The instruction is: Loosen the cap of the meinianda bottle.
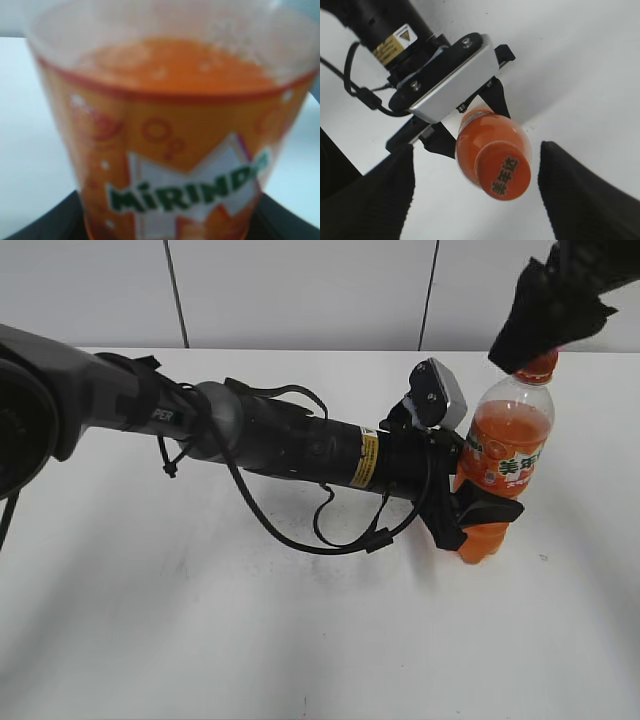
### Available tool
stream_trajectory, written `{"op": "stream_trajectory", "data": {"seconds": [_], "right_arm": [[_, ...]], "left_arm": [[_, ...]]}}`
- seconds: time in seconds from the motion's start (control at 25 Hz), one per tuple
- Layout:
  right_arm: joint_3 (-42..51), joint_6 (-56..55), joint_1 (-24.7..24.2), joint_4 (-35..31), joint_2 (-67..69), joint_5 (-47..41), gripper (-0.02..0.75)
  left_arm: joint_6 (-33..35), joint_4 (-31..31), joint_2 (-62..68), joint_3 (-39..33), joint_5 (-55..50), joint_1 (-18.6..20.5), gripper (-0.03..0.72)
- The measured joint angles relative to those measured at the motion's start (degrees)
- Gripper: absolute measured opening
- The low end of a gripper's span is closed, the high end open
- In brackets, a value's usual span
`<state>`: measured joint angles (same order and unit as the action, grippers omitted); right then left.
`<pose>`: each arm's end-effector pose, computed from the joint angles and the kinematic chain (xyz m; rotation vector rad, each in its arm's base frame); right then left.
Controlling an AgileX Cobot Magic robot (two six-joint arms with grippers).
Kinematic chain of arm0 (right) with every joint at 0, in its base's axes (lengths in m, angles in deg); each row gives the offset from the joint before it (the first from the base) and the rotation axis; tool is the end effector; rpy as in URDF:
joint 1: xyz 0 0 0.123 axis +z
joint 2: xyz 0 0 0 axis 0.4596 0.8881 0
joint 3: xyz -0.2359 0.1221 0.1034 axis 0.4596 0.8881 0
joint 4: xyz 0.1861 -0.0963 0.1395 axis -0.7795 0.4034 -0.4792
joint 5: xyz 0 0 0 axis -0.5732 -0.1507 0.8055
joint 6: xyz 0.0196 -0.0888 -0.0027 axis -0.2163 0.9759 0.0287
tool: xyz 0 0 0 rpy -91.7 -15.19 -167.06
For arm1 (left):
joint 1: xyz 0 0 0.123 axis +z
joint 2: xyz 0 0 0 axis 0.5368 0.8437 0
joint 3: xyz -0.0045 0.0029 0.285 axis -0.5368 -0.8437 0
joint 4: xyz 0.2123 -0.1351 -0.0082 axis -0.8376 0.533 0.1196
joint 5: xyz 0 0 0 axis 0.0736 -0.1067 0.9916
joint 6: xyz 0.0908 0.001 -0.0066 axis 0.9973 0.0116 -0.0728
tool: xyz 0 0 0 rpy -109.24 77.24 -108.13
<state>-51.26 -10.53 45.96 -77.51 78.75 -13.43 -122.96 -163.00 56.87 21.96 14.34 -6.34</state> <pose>0.3098 0.1214 0.3473 -1.3247 2.4013 0.1594 0.3444 -0.3604 0.1036 1.3914 1.4884 -1.0302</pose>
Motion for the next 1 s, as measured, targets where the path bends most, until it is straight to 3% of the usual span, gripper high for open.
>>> {"op": "stream_trajectory", "data": {"seconds": [0.24,0.44,0.56,0.68,0.8,0.88,1.0], "right_arm": [[0.1,-37.6,0.0,3.4,-1.6,-0.1,0.462],[1.4,-43.3,0.0,3.9,0.4,0.0,0.432],[1.5,-43.7,0.0,5.4,1.6,0.0,0.404],[1.6,-43.3,0.0,5.6,1.8,0.0,0.281],[1.6,-39.0,0.0,5.4,1.8,0.0,0.269],[1.6,-30.1,0.0,4.5,1.8,0.0,0.269],[1.6,-6.0,0.0,3.7,1.8,0.1,0.269]], "left_arm": [[0.0,0.0,0.0,0.0,0.0,0.0,0.408],[0.0,-0.1,0.0,0.0,0.0,0.0,0.408],[0.0,-0.1,0.0,0.0,0.1,0.0,0.408],[0.0,0.0,0.0,0.0,0.0,0.0,0.408],[0.0,0.0,0.0,0.0,-0.1,0.0,0.408],[0.0,0.0,0.0,0.0,0.0,0.0,0.408],[0.2,-0.3,0.0,0.0,0.2,0.0,0.408]]}}
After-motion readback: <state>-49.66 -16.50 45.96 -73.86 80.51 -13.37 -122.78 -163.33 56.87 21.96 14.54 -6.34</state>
